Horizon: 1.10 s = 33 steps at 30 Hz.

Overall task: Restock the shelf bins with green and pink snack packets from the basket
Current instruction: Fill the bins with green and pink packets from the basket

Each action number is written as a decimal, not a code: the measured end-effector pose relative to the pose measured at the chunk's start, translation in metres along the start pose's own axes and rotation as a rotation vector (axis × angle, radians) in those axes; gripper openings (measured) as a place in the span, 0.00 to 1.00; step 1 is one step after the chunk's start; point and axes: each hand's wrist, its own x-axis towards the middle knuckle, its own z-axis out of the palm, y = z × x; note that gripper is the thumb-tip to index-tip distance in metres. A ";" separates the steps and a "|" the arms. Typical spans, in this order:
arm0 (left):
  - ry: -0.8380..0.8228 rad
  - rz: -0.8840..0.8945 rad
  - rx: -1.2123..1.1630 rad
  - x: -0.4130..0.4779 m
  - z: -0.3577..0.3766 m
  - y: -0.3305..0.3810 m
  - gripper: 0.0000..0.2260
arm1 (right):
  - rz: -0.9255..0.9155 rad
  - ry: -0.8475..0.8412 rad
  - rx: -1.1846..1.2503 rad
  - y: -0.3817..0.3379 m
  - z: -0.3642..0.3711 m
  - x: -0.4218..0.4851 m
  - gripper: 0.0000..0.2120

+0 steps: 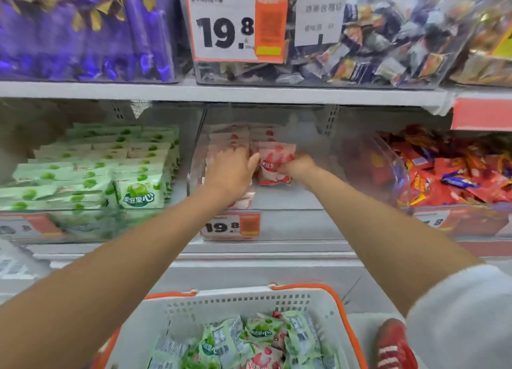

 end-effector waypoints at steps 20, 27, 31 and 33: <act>0.038 -0.022 -0.068 -0.009 0.009 -0.005 0.21 | -0.065 0.137 -0.227 0.006 0.034 0.043 0.37; 0.037 -0.027 -0.076 -0.008 0.009 -0.005 0.21 | -0.098 0.088 -0.301 0.007 0.037 0.042 0.36; 0.040 -0.031 -0.077 -0.009 0.008 -0.005 0.20 | -0.093 0.044 -0.277 0.012 0.032 0.040 0.22; 0.039 -0.034 -0.081 -0.009 0.008 -0.005 0.20 | -0.099 0.039 -0.336 0.012 0.032 0.038 0.18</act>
